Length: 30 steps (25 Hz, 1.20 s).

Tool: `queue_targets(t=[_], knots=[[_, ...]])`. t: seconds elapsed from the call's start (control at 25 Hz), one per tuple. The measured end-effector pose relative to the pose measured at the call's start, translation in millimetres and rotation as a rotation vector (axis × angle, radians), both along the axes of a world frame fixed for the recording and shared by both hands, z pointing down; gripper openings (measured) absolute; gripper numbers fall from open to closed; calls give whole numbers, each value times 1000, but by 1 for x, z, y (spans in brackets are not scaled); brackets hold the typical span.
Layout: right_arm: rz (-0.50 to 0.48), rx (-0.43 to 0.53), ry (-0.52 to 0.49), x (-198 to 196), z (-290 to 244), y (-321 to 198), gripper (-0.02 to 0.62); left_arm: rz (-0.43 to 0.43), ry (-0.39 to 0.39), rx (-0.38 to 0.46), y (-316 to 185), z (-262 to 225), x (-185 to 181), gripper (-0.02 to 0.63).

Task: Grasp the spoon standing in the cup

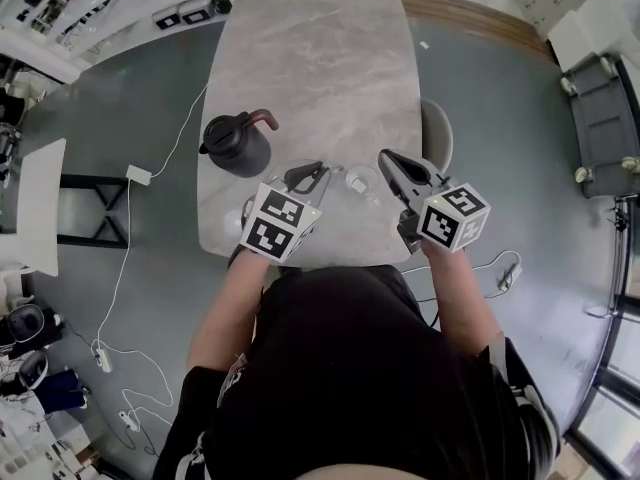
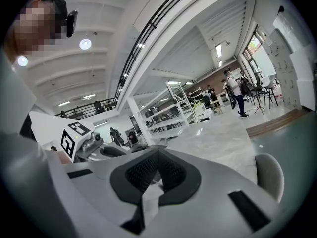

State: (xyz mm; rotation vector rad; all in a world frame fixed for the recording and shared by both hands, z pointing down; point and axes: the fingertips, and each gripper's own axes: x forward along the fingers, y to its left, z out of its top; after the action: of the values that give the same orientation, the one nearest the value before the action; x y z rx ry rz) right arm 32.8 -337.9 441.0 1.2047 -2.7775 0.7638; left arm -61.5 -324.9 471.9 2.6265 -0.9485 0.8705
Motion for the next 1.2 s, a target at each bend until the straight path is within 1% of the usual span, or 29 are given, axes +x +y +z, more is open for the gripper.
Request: queue_targets(t=[0.16, 0.32, 0.44, 0.56, 0.68, 0.76, 0.88, 1.08, 1.2], knots=[[-12, 21, 28, -26, -7, 2, -5, -67, 97, 51, -10, -40, -44, 57], [-13, 58, 49, -41, -21, 2, -5, -127, 150, 135, -12, -74, -81, 57], [-15, 94, 65, -50, -38, 0, -5, -193, 196, 189, -14, -97, -107, 57], [-7, 138, 47, -59, -61, -4, -5, -258, 248, 222, -15, -115, -131, 57], [-31, 181, 45, -75, -80, -3, -5, -311, 310, 243, -15, -131, -152, 57], [-55, 202, 51, -85, -87, 1, -5, -342, 340, 264, -15, -141, -165, 57], [-76, 218, 56, -91, -92, 10, -5, -383, 364, 302, -12, -153, -180, 57], [-73, 237, 56, -82, -98, 19, -5, -429, 396, 359, -9, -173, -194, 57], [-82, 281, 75, -78, -105, 25, -6, -447, 404, 379, -10, -176, -197, 55]])
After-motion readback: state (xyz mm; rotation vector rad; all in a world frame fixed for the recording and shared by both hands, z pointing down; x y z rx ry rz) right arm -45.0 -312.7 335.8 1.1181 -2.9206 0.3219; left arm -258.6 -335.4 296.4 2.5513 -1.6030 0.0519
